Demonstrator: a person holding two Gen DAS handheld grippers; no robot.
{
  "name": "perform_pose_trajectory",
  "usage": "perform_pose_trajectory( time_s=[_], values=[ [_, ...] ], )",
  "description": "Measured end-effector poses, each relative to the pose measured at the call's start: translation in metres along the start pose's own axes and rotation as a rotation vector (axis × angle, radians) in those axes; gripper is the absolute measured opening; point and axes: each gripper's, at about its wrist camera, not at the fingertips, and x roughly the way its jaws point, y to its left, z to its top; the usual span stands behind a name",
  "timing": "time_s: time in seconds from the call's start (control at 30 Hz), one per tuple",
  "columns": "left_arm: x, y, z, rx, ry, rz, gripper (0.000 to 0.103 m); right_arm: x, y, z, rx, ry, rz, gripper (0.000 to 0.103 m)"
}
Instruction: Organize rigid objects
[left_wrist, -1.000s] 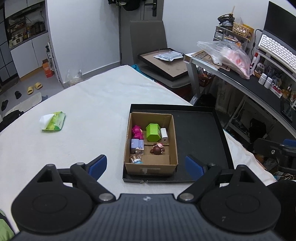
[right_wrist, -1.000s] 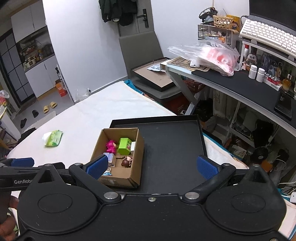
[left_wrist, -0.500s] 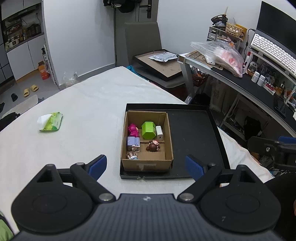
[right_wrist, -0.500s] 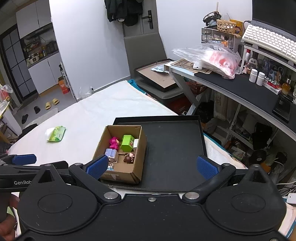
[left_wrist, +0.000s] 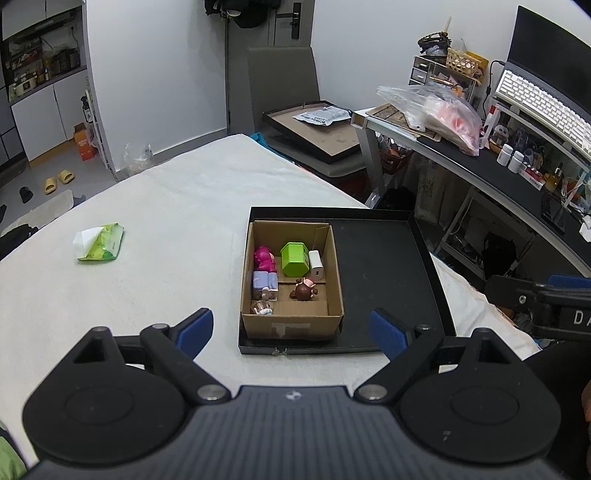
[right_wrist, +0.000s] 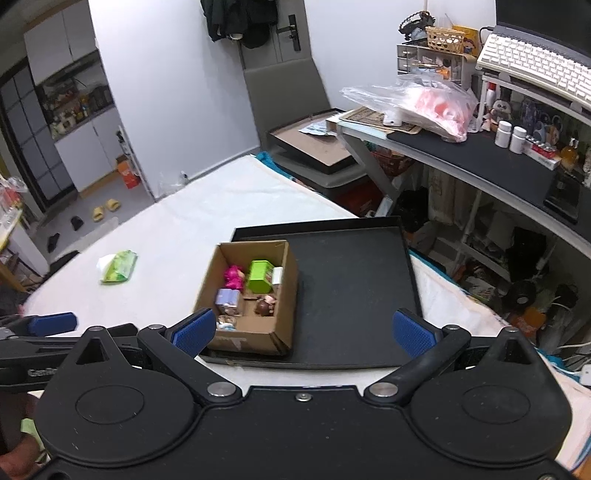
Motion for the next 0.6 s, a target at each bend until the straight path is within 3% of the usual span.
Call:
perform_pose_trajectory(
  time_s=[0.6],
  values=[
    [-0.0053,-0.0014,-0.0002,-0.003,-0.009,-0.004,0.091,0.0014,0.0015,-0.0022,-0.015,-0.003,-0.02,0.103]
  ],
)
